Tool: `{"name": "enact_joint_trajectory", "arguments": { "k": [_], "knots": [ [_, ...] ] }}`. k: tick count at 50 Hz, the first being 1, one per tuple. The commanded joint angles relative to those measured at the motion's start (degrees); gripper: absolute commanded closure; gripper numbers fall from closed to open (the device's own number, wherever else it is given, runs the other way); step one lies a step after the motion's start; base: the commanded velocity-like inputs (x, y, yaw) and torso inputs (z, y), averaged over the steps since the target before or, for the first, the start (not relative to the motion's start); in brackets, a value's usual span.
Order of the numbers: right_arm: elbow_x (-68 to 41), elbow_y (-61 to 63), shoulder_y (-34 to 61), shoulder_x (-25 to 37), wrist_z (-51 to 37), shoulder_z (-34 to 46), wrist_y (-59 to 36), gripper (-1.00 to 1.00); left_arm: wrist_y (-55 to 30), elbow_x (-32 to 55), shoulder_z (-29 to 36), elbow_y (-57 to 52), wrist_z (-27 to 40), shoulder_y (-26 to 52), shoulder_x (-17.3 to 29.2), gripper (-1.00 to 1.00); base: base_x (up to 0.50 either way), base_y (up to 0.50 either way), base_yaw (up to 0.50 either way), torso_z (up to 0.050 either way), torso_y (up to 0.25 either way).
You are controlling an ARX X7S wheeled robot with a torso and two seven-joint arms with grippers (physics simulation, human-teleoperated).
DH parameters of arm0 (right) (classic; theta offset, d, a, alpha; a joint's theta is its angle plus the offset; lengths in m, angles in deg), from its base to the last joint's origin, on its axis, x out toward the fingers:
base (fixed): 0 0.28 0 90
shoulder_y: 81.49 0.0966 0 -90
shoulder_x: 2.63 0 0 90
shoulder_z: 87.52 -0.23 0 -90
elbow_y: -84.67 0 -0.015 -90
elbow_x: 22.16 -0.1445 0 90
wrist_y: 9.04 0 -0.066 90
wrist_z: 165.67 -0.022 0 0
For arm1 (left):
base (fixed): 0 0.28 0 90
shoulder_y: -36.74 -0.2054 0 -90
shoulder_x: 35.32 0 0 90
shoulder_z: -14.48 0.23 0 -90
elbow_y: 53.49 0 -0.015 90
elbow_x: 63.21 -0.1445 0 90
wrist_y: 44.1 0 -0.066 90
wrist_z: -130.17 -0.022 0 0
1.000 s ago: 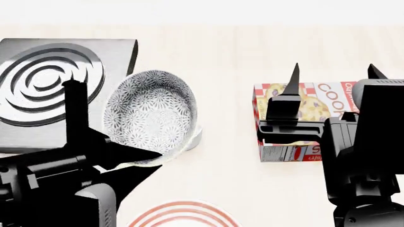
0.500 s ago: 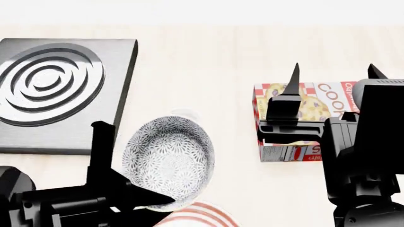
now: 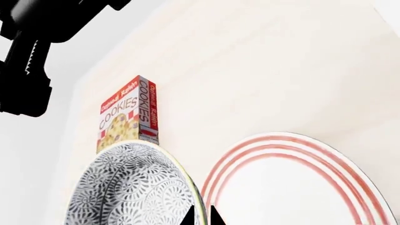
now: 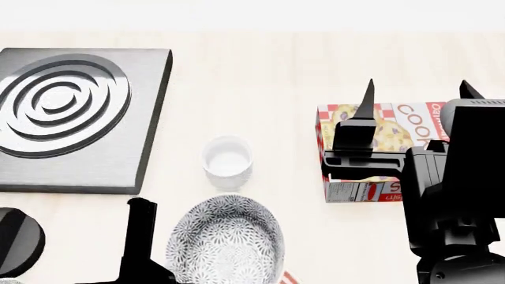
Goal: Pick the akita bowl on the stove and place it on the plate.
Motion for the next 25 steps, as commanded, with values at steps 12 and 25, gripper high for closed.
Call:
{"name": "enact_joint_trajectory", "arguments": {
  "k": [12,25],
  "knots": [
    [-0.6,0.1,0.1,0.2,-0.5,0.0,-0.1,-1.00,-4.8,2.6,-0.8,-5.3,4.2,-3.1,-0.4,1.00,0.00,0.00,0.00,0.000,0.001],
    [-0.9,0.1,0.1,0.3,-0.8,0.0,-0.2,-1.00,-2.6,1.2,2.2,-4.1,5.3,-4.3,1.0,1.00,0.00,0.00,0.00,0.000,0.000]
  ]
}}
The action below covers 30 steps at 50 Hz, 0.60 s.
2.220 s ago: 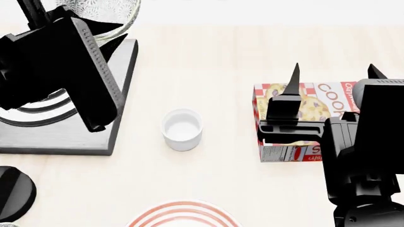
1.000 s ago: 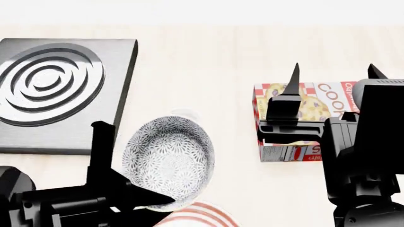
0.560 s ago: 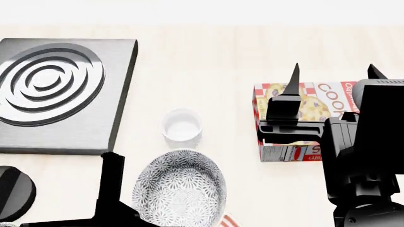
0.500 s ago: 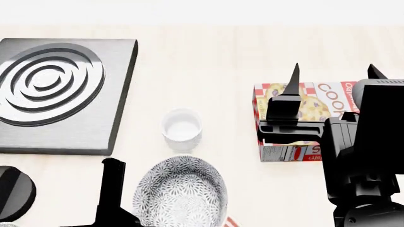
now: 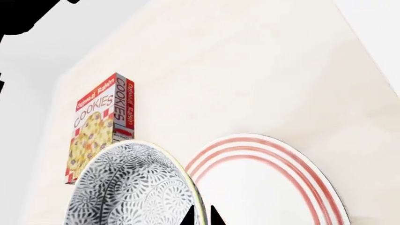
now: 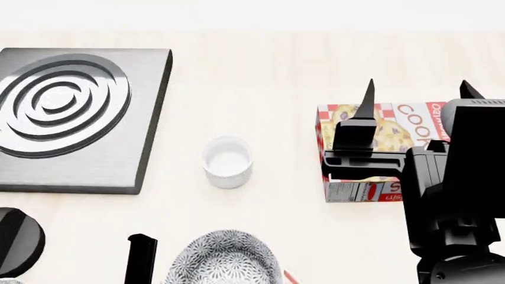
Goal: Pick the akita bowl on the stove and place it on the plate.
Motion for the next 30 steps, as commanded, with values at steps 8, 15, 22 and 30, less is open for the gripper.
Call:
{"name": "enact_joint_trajectory", "arguments": {
  "k": [8,15,22,30],
  "knots": [
    [-0.6,0.1,0.2,0.2,-0.4,0.0,-0.2,-1.00,2.6,-2.2,2.0,1.3,2.7,-2.5,0.9,1.00,0.00,0.00,0.00,0.000,0.000],
    [-0.4,-0.3,0.0,0.3,-0.3,0.2,0.4,-1.00,2.9,-2.2,2.4,1.6,3.7,-3.5,0.4,1.00,0.00,0.00,0.00,0.000,0.001],
    [-0.5,-0.4,0.0,0.4,-0.3,0.3,0.6,-1.00,3.6,-2.5,3.1,1.8,4.3,-4.2,0.7,1.00,0.00,0.00,0.00,0.000,0.000],
    [-0.6,-0.4,0.0,0.4,-0.5,0.3,0.6,-1.00,5.2,-4.2,5.5,2.8,4.8,-5.1,1.3,1.00,0.00,0.00,0.00,0.000,0.000]
  ]
}}
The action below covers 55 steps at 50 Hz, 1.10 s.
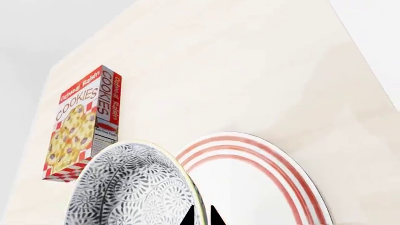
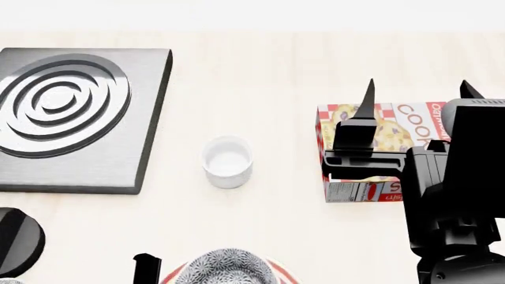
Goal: Pick the akita bowl on the stove and place it on the plate.
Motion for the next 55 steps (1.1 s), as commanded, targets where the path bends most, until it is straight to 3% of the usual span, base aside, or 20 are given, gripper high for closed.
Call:
{"name": "enact_joint_trajectory", "arguments": {
  "k": [1,55],
  "knots": [
    [-0.3,0.1,0.1,0.1,-0.3,0.0,-0.1,-1.00,2.2,-2.5,1.7,1.3,1.2,-0.9,0.6,1.00,0.00,0.00,0.00,0.000,0.000],
    [-1.1,-0.2,-0.1,0.8,-1.0,0.5,0.7,-1.00,6.3,-5.3,5.7,5.6,3.7,-4.6,1.9,1.00,0.00,0.00,0.00,0.000,0.000]
  ]
}}
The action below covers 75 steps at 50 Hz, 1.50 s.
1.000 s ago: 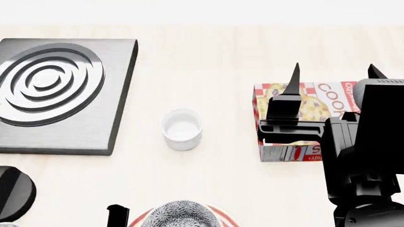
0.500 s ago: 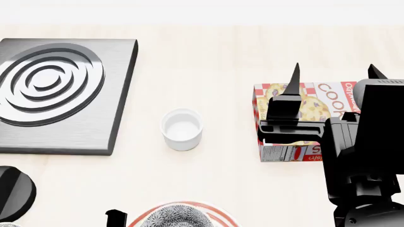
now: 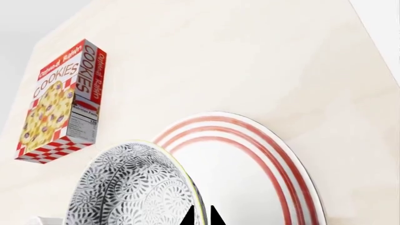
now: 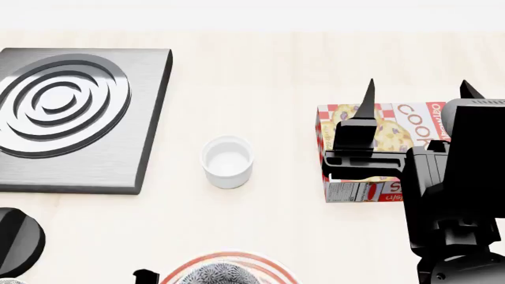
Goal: Pick the akita bowl on the stove and place it on the plate.
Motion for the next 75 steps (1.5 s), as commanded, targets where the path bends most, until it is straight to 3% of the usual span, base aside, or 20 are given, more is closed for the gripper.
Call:
{"name": "enact_joint_trajectory", "arguments": {
  "k": [1,60,61,75],
  "knots": [
    [-0.3,0.1,0.1,0.1,-0.2,0.0,0.0,-1.00,1.1,-1.4,0.3,0.8,0.8,-0.5,0.0,1.00,0.00,0.00,0.00,0.000,0.000],
    [-1.0,-0.5,-0.1,0.8,-0.9,0.6,1.0,-1.00,4.6,-3.8,3.1,4.5,3.2,-3.9,0.7,1.00,0.00,0.00,0.00,0.000,0.000],
    [-1.1,-0.5,-0.1,0.8,-0.9,0.6,1.0,-1.00,4.6,-3.8,3.2,4.5,3.3,-3.9,0.7,-1.00,0.00,0.00,0.00,0.000,0.000],
    [-1.4,-0.5,0.0,0.9,-1.2,0.7,0.9,-1.00,4.0,-3.8,3.1,4.4,4.0,-4.1,0.3,-1.00,0.00,0.00,0.00,0.000,0.000]
  ]
}}
